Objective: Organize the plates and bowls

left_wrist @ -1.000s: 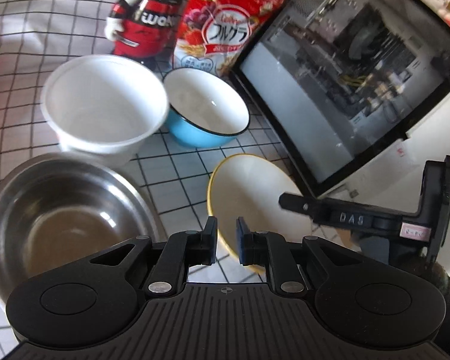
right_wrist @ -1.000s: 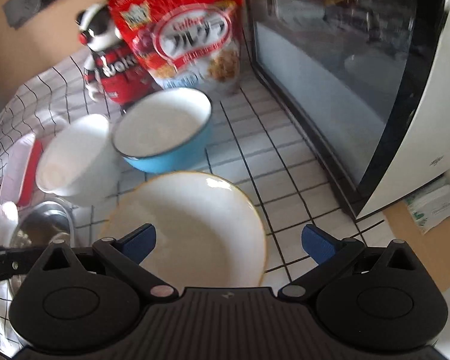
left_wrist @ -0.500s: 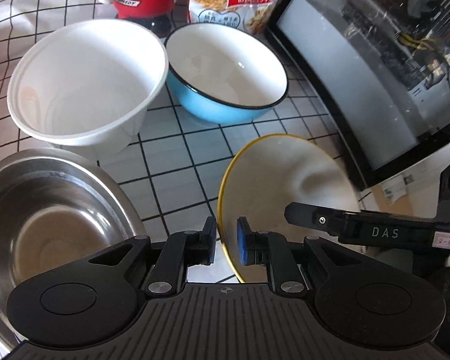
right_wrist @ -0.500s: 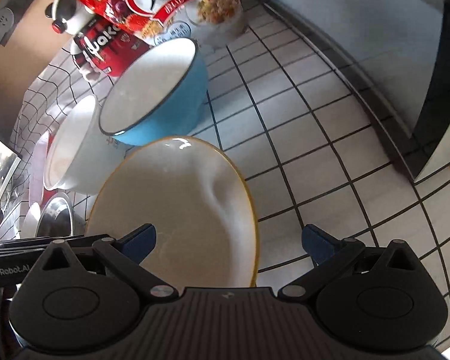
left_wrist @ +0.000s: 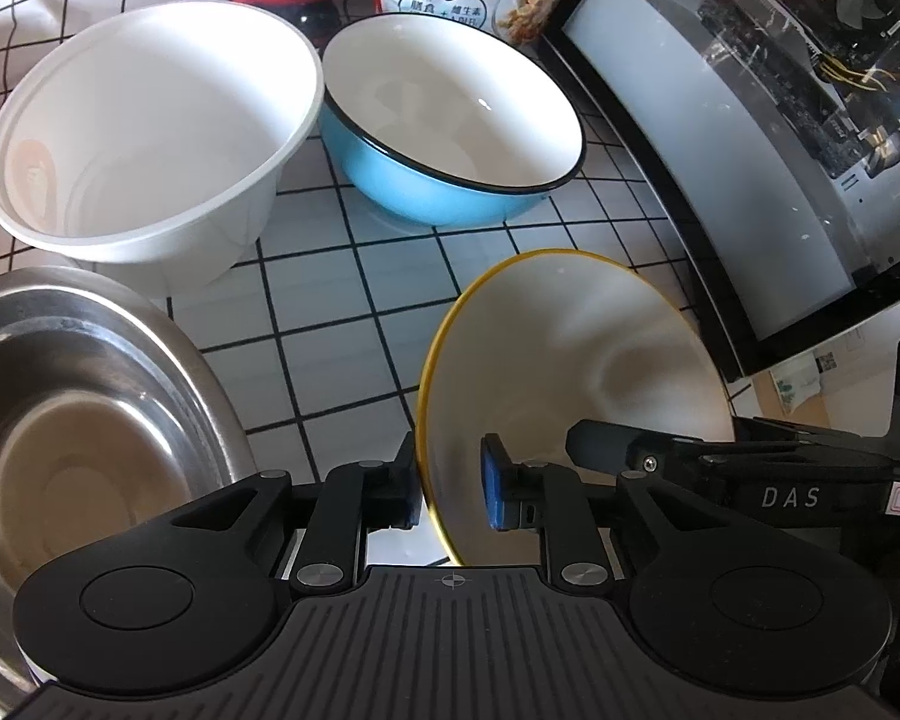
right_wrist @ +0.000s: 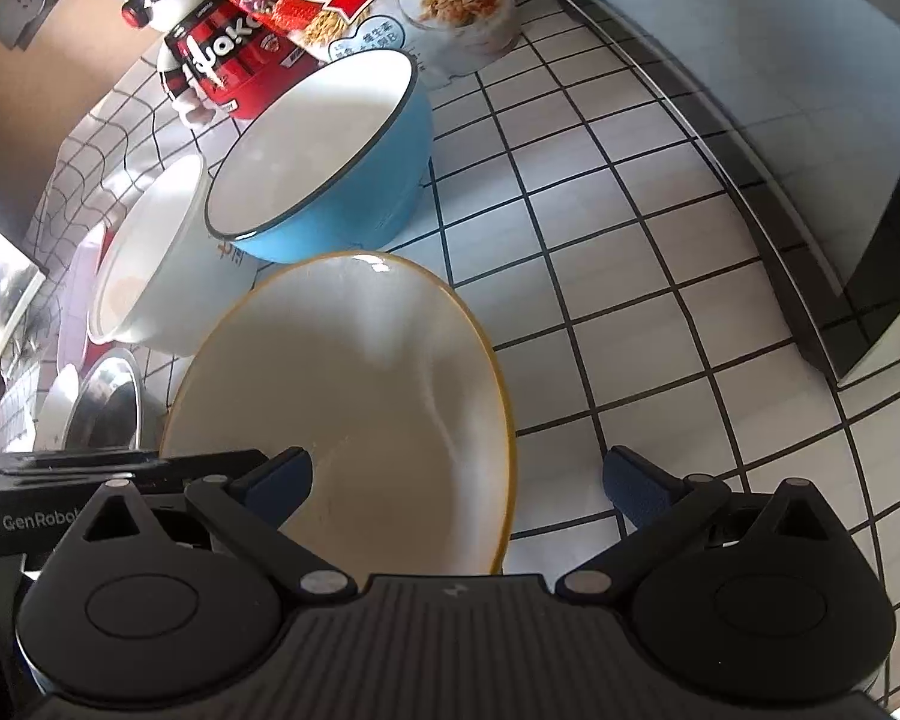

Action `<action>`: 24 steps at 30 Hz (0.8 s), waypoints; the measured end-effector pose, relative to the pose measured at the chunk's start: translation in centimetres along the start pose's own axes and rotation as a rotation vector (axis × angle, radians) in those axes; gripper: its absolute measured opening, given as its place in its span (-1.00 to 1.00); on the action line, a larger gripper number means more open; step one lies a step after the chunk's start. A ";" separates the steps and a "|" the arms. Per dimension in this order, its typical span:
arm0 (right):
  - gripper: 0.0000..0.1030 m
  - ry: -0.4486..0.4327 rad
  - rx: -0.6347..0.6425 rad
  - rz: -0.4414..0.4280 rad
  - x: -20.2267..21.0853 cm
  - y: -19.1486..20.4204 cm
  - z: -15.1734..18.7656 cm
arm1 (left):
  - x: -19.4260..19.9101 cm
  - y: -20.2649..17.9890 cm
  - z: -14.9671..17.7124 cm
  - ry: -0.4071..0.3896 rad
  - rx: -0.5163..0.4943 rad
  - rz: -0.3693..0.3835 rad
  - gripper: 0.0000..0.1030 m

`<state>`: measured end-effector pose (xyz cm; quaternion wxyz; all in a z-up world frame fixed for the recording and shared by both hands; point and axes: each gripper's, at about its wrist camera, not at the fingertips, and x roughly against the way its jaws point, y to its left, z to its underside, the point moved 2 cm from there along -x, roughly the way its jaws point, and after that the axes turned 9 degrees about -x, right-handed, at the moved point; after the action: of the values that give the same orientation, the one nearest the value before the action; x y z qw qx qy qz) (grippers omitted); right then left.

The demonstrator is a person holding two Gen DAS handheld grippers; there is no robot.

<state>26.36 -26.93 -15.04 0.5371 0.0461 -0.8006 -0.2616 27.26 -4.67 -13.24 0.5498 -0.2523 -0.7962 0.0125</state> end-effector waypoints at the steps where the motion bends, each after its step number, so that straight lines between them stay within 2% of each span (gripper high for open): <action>1: 1.00 0.000 0.000 0.000 0.0 0.0 0.0 | 0.0 0.0 0.0 -0.002 -0.001 -0.002 -0.58; 4: 1.00 0.009 0.019 0.008 -0.1 0.2 -0.1 | -0.1 -0.1 0.1 0.001 -0.002 -0.006 -0.60; 7: 1.00 0.033 0.102 0.032 -0.3 0.9 0.1 | -0.2 -0.2 0.1 0.013 0.003 -0.008 -0.61; 10: 0.93 0.015 0.099 0.020 -0.2 0.9 0.2 | -0.2 -0.2 0.1 0.017 0.008 -0.007 -0.63; 12: 0.64 -0.010 0.091 0.010 0.0 1.0 0.1 | -0.2 0.1 0.1 0.020 0.022 0.001 -0.65; 13: 0.56 -0.020 0.091 0.011 0.0 1.1 0.1 | -0.3 0.2 0.1 0.023 0.034 0.010 -0.66; 15: 0.16 -0.027 0.104 0.009 0.0 1.5 -0.1 | -0.3 0.7 -0.1 0.029 0.071 0.031 -0.67; 16: 0.07 -0.021 0.120 0.005 -0.1 1.8 -0.2 | -0.4 0.9 -0.2 0.032 0.089 0.043 -0.66; 24: 0.03 -0.027 0.179 0.024 -0.6 3.0 -1.3 | -0.5 0.9 -0.6 0.009 0.074 0.011 -0.65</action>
<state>28.41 -24.63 -13.73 0.5229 0.0806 -0.8285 -0.1832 28.32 -4.26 -13.73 0.5623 -0.2361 -0.7913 0.0437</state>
